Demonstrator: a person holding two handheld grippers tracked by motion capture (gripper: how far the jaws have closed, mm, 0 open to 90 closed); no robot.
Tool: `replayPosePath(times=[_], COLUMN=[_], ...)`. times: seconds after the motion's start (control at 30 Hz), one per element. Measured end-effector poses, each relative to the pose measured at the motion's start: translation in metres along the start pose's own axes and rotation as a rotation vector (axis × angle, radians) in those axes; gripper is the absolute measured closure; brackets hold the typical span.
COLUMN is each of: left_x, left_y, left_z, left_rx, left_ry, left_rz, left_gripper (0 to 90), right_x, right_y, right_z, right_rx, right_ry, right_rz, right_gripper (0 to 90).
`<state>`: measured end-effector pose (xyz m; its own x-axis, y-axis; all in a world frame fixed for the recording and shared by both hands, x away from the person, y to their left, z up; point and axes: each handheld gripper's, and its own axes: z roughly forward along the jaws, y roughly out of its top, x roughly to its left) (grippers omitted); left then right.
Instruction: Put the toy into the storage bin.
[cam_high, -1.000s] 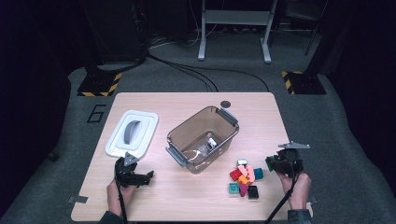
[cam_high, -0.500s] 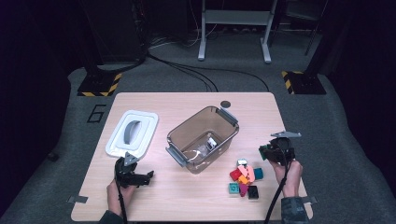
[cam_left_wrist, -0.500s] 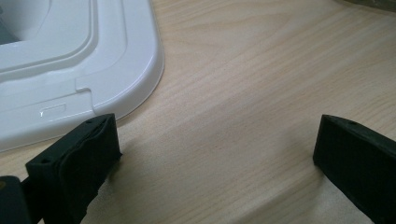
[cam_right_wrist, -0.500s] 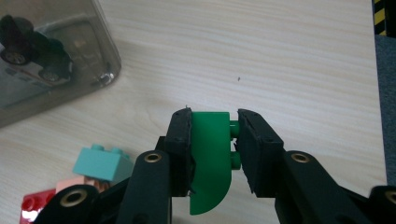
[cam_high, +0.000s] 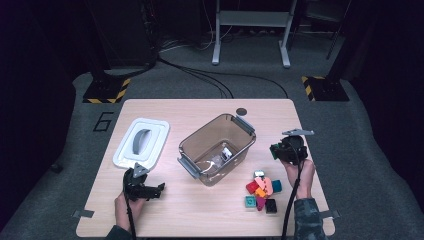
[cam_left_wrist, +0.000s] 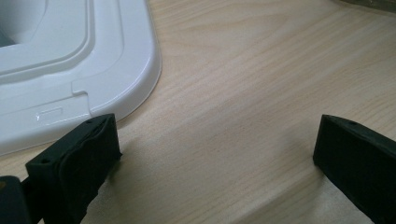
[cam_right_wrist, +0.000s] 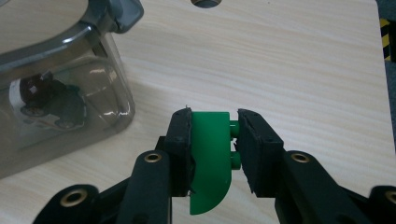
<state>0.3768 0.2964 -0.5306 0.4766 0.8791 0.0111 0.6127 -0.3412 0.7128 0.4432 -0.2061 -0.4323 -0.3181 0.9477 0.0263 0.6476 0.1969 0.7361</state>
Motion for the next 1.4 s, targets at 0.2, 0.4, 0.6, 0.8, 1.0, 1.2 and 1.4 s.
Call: replayPosePath(times=[0.2,0.4,0.6,0.8,1.0,1.2,1.4], left_x=[-0.001,0.0,0.0,-0.001,-0.001,-0.001,-0.001], left_y=[0.0,0.0,0.0,0.0,0.0,0.0,0.0], left_z=[0.0,0.0,0.0,0.0,0.0,0.001,0.001], left_rx=[-0.002,0.0,-0.001,-0.003,-0.002,-0.007,-0.007], left_ry=[-0.002,0.0,-0.001,-0.003,-0.003,0.001,0.001], left_rz=[-0.011,0.0,0.0,-0.011,-0.01,-0.01,-0.011], left_gripper=[0.3,0.3,0.3,0.3,0.3,0.3,0.4], right_x=[0.005,0.009,0.012,0.016,0.025,0.031,0.039], right_y=[0.014,0.029,0.042,0.051,0.065,0.076,0.083], right_z=[0.005,0.007,0.006,0.005,0.002,-0.001,-0.006], right_rx=[-0.012,-0.037,-0.058,-0.081,-0.11,-0.131,-0.15], right_ry=[-0.004,-0.018,-0.032,-0.037,-0.049,-0.049,-0.044], right_rz=[-0.02,-0.038,-0.069,-0.083,-0.111,-0.135,-0.153], right_gripper=[66.3,66.3,66.3,66.3,66.3,66.3,66.3])
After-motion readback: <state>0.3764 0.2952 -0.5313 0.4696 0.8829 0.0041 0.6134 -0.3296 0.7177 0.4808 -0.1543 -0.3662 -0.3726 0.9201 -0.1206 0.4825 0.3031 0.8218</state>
